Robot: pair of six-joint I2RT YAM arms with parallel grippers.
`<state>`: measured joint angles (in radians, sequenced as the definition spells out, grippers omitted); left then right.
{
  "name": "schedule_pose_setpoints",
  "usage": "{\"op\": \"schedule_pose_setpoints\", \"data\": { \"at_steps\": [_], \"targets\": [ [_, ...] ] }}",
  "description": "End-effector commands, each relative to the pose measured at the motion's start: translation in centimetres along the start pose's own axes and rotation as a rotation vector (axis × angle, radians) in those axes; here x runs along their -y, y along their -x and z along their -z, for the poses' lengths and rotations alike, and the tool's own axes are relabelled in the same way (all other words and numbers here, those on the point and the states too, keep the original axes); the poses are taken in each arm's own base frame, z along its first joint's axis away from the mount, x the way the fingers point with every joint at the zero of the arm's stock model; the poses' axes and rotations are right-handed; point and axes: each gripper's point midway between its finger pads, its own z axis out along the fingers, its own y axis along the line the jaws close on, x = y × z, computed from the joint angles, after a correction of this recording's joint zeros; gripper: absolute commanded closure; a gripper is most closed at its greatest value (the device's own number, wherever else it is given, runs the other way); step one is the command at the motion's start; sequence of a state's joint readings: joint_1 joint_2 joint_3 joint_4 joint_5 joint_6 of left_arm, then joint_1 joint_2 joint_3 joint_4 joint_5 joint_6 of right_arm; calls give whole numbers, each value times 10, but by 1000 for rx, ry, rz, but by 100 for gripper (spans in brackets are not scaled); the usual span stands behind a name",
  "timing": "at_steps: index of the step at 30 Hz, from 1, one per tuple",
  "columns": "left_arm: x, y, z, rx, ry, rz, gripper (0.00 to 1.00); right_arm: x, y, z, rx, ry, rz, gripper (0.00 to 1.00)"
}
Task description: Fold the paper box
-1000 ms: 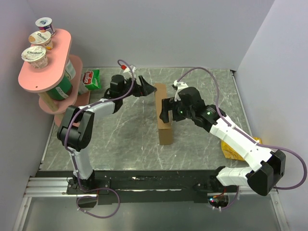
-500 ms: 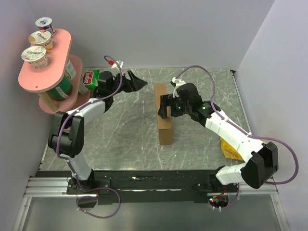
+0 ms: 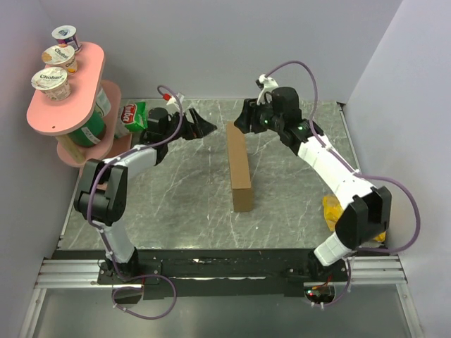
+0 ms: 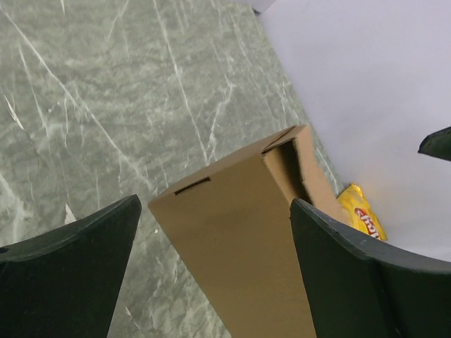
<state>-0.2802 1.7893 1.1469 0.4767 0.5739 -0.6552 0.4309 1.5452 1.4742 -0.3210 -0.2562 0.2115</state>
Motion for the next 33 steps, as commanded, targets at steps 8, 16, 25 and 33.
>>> {"op": "schedule_pose_setpoints", "data": {
  "at_steps": [8, 16, 25, 33],
  "targets": [
    [5, -14, -22, -27, -109, 33, 14, -9, 41, -52, 142, 190, 142, 52],
    [6, -12, -35, -27, -148, 46, 21, 1, 34, -69, 143, 185, 150, 52],
    [3, -27, -47, -56, -156, 60, 24, 24, 27, -77, 241, 35, 38, 57],
    [4, -33, -50, -65, -156, 58, 24, 29, 14, -89, 265, -103, 52, 59]
  ]
}}
